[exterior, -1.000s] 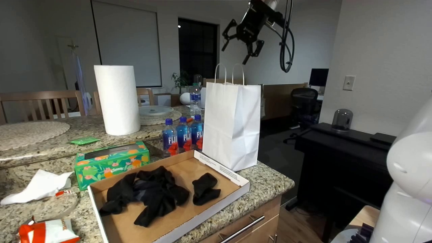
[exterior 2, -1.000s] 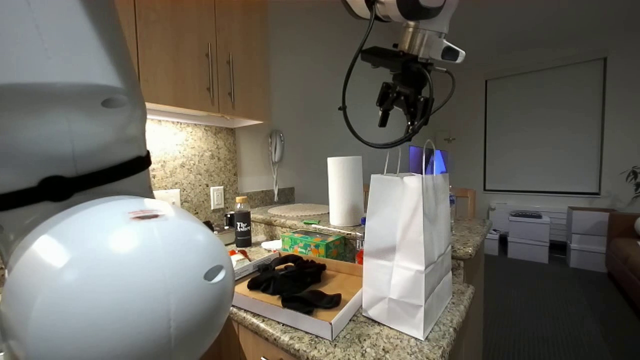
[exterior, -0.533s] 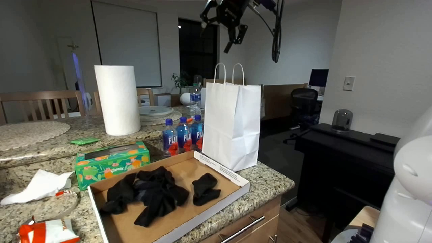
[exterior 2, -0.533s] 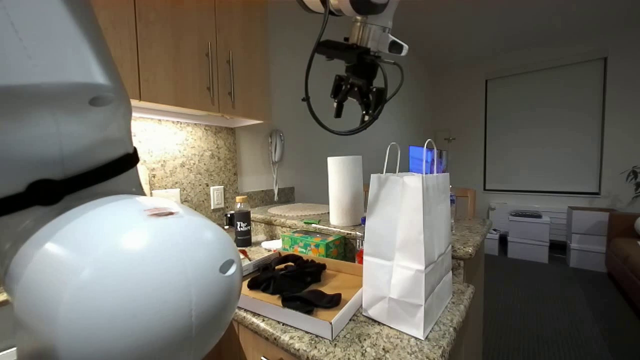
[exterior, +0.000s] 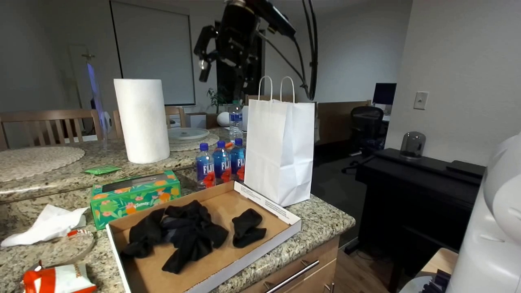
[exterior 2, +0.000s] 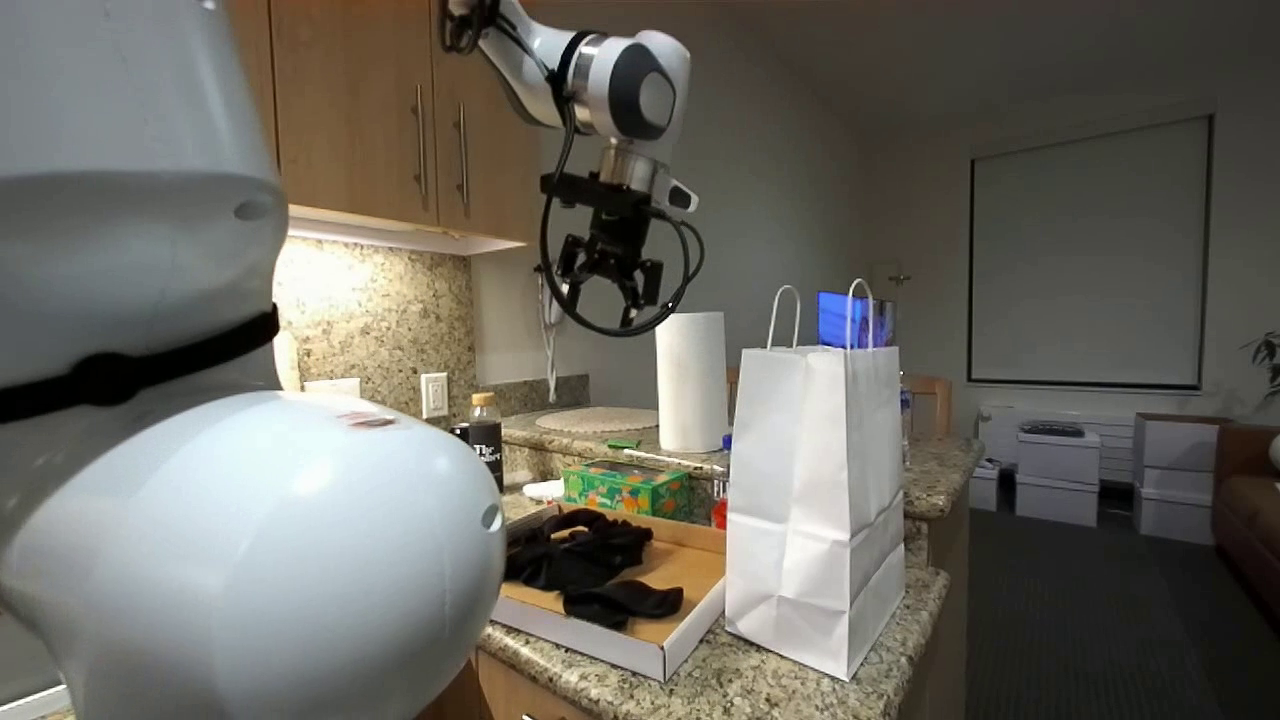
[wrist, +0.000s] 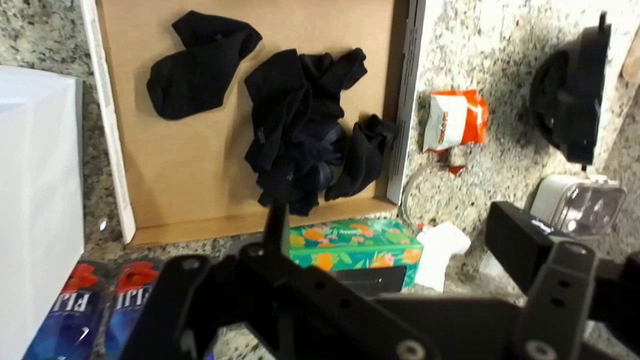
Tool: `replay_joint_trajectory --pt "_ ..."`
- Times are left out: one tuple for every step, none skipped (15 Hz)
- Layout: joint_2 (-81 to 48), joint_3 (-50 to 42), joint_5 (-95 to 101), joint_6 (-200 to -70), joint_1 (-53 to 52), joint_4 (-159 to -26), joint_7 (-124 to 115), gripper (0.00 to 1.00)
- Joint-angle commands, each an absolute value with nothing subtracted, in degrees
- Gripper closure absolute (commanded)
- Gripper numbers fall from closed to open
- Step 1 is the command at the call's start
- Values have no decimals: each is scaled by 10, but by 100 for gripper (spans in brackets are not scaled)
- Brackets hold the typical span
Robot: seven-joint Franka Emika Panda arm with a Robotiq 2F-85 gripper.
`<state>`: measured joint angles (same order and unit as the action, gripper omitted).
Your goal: Place the black socks inside the white bag
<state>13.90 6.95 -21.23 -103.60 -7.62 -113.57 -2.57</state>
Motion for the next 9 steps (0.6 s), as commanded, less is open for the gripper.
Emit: replay_joint_trajectory --pt "105 91 -194 -1078 -95 -1174 11 0" --pt "95 98 -180 -1093 -97 -1183 6 0" --pt "82 106 -162 -1119 -100 -1193 -5 0" --pt "71 110 -151 -1138 -103 -1201 -8 0" --pt "60 116 -129 -1170 -105 -1213 -21 0" --pt "50 119 -112 -1196 -106 -1221 -28 0" --pt "36 123 -100 -1238 -108 -1233 -37 0" --pt "24 123 -97 -1262 -109 -1239 -39 0" --pt "9 125 -98 -1294 -113 -1247 -41 0"
